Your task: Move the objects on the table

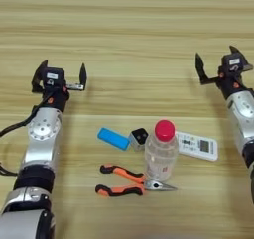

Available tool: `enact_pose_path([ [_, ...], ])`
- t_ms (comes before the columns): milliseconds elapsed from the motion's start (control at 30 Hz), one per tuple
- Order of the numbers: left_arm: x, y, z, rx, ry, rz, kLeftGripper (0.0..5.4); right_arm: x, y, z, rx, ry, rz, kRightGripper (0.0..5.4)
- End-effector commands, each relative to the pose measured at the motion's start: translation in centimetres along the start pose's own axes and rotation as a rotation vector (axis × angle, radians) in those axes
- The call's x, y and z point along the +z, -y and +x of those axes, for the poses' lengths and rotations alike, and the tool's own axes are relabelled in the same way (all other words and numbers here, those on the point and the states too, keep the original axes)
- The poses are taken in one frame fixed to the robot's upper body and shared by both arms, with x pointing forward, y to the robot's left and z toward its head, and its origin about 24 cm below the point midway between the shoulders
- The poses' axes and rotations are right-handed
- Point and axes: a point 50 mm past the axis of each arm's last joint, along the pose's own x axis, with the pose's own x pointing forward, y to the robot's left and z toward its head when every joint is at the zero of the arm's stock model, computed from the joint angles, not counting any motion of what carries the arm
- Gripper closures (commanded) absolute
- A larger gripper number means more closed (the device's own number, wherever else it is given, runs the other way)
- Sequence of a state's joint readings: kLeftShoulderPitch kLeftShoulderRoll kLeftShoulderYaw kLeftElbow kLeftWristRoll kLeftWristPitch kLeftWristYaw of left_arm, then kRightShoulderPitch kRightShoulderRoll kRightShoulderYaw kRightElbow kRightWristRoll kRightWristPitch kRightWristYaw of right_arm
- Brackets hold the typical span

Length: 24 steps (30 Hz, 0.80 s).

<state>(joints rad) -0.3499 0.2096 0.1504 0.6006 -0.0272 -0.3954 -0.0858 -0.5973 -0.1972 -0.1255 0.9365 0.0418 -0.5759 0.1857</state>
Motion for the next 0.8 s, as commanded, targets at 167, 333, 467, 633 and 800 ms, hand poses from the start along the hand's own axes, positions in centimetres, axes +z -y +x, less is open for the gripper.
enact_pose_path([
  [167, 0.3, 1.0, 0.3, -0.01, 0.017, -0.017, 0.02, 1.0, 2.5, -0.7, -0.065, 0.059, 0.001, 0.0],
  [333, 1.0, 1.8, -0.1, -0.049, 0.061, -0.026, 0.02, 1.9, 3.2, -1.6, -0.066, 0.107, 0.009, 0.0],
  [467, 2.1, 2.4, -1.0, -0.107, 0.099, -0.023, 0.02, 3.0, 2.8, -3.6, -0.012, 0.142, 0.009, 0.0],
  [633, 4.3, 2.4, -3.3, -0.138, 0.128, -0.06, 0.02, 5.4, 1.3, -6.9, 0.095, 0.15, 0.032, 0.0],
  [800, 6.0, 3.0, -6.0, -0.176, 0.125, -0.079, 0.02, 7.5, -0.5, -10.1, 0.235, 0.131, 0.064, 0.0],
])
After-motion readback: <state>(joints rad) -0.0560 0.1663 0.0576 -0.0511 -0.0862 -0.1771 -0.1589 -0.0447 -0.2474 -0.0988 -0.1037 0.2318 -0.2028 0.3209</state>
